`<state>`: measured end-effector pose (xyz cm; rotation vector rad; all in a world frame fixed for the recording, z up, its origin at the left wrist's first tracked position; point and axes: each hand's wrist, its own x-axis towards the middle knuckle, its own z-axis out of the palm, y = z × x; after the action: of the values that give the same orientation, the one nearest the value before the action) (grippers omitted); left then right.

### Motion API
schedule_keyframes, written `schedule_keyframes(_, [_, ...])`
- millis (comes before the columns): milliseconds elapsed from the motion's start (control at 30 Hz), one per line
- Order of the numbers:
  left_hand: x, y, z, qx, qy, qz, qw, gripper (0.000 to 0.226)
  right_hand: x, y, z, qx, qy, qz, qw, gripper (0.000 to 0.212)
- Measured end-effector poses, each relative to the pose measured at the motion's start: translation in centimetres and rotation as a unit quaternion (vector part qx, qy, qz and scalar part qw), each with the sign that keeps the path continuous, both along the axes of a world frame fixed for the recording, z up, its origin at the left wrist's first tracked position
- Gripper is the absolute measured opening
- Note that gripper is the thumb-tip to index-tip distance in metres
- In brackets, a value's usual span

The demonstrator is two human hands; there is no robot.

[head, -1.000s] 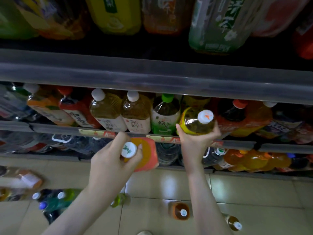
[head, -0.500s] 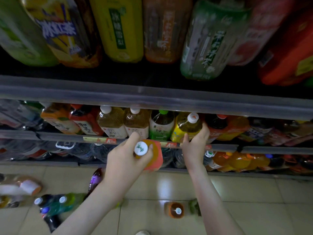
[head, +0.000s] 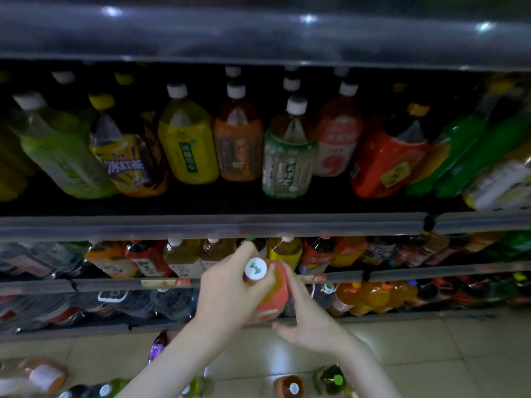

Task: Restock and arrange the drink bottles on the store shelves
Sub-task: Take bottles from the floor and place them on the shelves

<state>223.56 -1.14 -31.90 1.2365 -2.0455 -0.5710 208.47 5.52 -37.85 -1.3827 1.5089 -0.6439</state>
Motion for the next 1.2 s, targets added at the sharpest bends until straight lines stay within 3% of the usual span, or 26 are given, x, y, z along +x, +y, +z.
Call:
schedule_keyframes(100, [-1.9, 0.7, 3.4, 0.010, 0.015, -0.046, 0.999, 0.029, -0.6, 1.3, 3.5, -0.031, -0.030, -0.074, 0.996, 0.103])
schedule_keyframes(267, [-3.6, 1.1, 9.1, -0.007, 0.034, -0.135, 0.990, 0.029, -1.0, 1.5, 9.5, -0.111, -0.100, -0.236, 0.960, 0.085])
schedule_keyframes(367, [-3.0, 0.9, 11.9, 0.039, 0.115, -0.185, 0.975, 0.024, -0.9, 1.0, 11.1, -0.120, -0.120, -0.283, 0.944, 0.086])
schedule_keyframes(467, [-1.0, -0.3, 12.3, 0.068, 0.196, -0.145, 0.968, 0.030, -0.4, -0.4, 11.4, -0.117, -0.135, -0.305, 0.935, 0.089])
schedule_keyframes(533, [1.1, -1.8, 11.3, 0.082, 0.145, -0.113, 0.980, 0.040, 0.2, -1.7, 11.5, -0.113, -0.157, -0.306, 0.932, 0.089])
schedule_keyframes(633, [3.6, -3.4, 9.4, 0.202, 0.069, -0.158, 0.964, 0.060, 1.4, -3.3, 11.9, -0.115, -0.205, -0.296, 0.926, 0.089])
schedule_keyframes(700, [4.4, -3.8, 8.6, 0.179, 0.026, -0.166, 0.969, 0.069, 2.2, -4.1, 12.2, -0.118, -0.219, -0.293, 0.923, 0.089])
schedule_keyframes(867, [5.0, -4.3, 7.9, 0.107, 0.015, -0.162, 0.981, 0.066, 2.8, -4.3, 13.1, -0.167, -0.133, -0.344, 0.914, 0.095])
schedule_keyframes(1067, [3.5, -4.8, 5.6, 0.098, 0.021, -0.106, 0.989, 0.061, -1.5, -3.5, 13.2, -0.266, -0.031, -0.467, 0.843, 0.084])
schedule_keyframes(1200, [-0.7, -6.3, 4.3, 0.096, 0.032, -0.067, 0.993, 0.067, -5.5, -4.5, 12.6, -0.276, -0.017, -0.488, 0.828, 0.084])
